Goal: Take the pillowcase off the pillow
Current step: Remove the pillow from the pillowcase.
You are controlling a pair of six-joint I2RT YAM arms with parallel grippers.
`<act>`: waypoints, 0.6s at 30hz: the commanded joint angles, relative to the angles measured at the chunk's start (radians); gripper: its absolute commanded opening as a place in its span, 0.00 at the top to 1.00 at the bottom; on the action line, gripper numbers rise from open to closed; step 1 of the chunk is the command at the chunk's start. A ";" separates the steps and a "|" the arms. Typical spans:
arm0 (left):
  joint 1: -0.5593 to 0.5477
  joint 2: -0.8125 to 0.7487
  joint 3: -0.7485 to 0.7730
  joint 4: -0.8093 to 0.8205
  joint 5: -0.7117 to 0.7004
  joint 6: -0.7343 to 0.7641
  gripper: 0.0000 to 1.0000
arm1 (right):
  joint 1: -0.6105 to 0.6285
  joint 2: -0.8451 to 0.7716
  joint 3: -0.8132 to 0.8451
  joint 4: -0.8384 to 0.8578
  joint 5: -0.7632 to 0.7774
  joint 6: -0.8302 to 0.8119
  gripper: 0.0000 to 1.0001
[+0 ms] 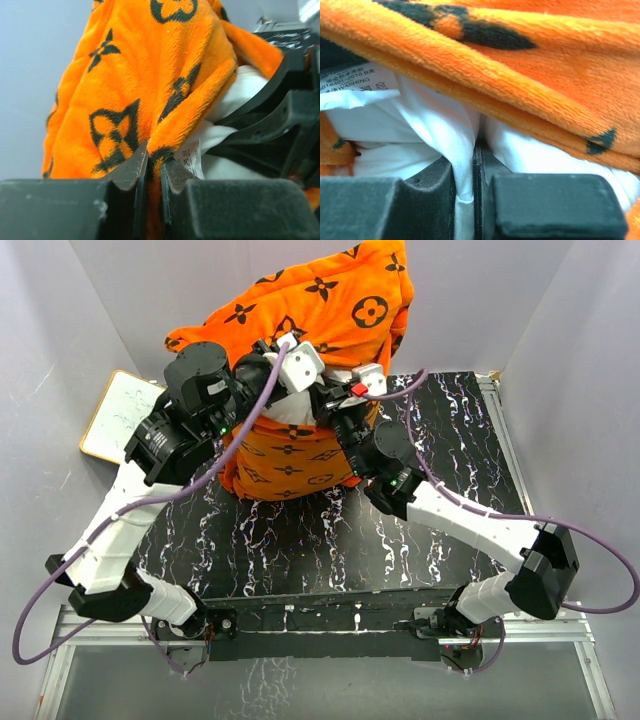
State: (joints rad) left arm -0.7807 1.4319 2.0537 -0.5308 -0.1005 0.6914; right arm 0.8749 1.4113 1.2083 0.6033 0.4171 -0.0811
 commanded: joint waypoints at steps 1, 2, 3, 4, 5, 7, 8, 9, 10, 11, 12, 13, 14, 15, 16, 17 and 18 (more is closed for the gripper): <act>0.015 -0.242 -0.074 0.376 -0.192 0.313 1.00 | -0.143 -0.034 -0.074 -0.112 0.349 0.001 0.92; 0.015 -0.256 -0.093 0.424 -0.203 0.361 1.00 | -0.154 -0.045 -0.082 -0.124 0.355 0.020 0.92; 0.015 -0.263 -0.101 0.460 -0.212 0.399 1.00 | -0.166 -0.055 -0.090 -0.141 0.357 0.046 0.92; 0.015 -0.268 -0.100 0.487 -0.216 0.433 1.00 | -0.178 -0.064 -0.098 -0.153 0.356 0.063 0.92; 0.015 -0.269 -0.098 0.520 -0.223 0.465 1.00 | -0.189 -0.070 -0.104 -0.169 0.353 0.080 0.92; 0.015 -0.262 -0.072 0.573 -0.239 0.516 1.00 | -0.212 -0.083 -0.114 -0.206 0.352 0.112 0.92; 0.015 -0.252 -0.049 0.587 -0.251 0.536 1.00 | -0.224 -0.090 -0.121 -0.221 0.349 0.128 0.92; 0.015 -0.240 -0.023 0.591 -0.260 0.554 1.00 | -0.232 -0.098 -0.130 -0.235 0.347 0.141 0.92; 0.015 -0.233 -0.006 0.593 -0.269 0.579 1.00 | -0.240 -0.107 -0.137 -0.245 0.345 0.152 0.92; 0.015 -0.229 -0.002 0.606 -0.278 0.609 1.00 | -0.248 -0.114 -0.144 -0.260 0.342 0.162 0.92; 0.016 -0.230 -0.008 0.623 -0.284 0.637 1.00 | -0.254 -0.122 -0.153 -0.272 0.341 0.170 0.92; 0.015 -0.231 -0.010 0.628 -0.289 0.654 1.00 | -0.261 -0.131 -0.163 -0.276 0.337 0.175 0.92; 0.015 -0.230 -0.009 0.625 -0.298 0.657 1.00 | -0.263 -0.140 -0.179 -0.277 0.331 0.178 0.92; 0.015 -0.227 -0.007 0.621 -0.312 0.653 1.00 | -0.264 -0.149 -0.189 -0.277 0.329 0.180 0.92; 0.015 -0.222 -0.003 0.610 -0.333 0.645 1.00 | -0.266 -0.156 -0.197 -0.277 0.328 0.182 0.92; 0.015 -0.216 0.002 0.597 -0.356 0.632 1.00 | -0.266 -0.165 -0.207 -0.277 0.327 0.182 0.92; 0.015 -0.210 0.008 0.588 -0.380 0.615 1.00 | -0.267 -0.176 -0.214 -0.278 0.325 0.182 0.92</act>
State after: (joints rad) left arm -0.8108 1.3705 1.8847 -0.2928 -0.1665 1.2396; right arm 0.7628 1.2690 1.0752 0.5449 0.3168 0.1761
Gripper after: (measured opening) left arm 0.073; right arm 0.132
